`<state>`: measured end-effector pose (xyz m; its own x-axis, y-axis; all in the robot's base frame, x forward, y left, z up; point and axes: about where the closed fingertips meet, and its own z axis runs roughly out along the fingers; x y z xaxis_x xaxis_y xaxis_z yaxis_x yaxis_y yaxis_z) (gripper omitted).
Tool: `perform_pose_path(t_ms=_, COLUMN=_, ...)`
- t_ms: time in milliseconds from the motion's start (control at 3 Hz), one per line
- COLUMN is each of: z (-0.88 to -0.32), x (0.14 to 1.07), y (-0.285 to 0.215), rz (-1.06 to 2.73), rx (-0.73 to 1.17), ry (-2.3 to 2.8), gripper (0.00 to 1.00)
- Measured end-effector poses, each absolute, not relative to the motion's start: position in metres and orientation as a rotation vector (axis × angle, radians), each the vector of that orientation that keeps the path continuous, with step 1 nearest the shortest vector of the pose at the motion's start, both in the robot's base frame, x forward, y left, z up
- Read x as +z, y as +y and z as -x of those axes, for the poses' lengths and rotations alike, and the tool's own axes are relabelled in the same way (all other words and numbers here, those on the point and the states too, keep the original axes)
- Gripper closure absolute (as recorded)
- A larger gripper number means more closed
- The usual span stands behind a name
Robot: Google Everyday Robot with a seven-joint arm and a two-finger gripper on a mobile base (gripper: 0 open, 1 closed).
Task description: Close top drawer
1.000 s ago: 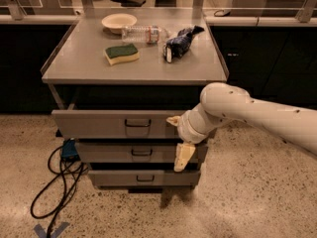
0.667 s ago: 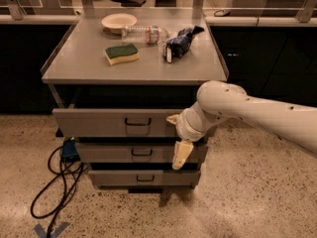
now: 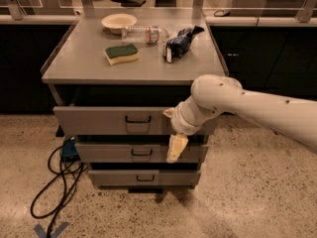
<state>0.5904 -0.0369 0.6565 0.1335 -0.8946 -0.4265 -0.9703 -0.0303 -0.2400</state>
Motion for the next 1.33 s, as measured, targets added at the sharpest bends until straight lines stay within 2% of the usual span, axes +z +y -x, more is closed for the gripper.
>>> perform_pose_path(t_ms=667, z=-0.592, x=0.672, y=-0.036, rz=1.933, rx=0.186, ry=1.799, gripper=0.0)
perform_pose_path(t_ms=1000, z=-0.57, x=0.676, y=-0.037, rz=1.934, rx=0.167, ry=1.796, gripper=0.0)
perform_pose_path(t_ms=1333, z=-0.525, x=0.666, y=-0.04, rz=1.886, rx=0.207, ry=1.832, gripper=0.0)
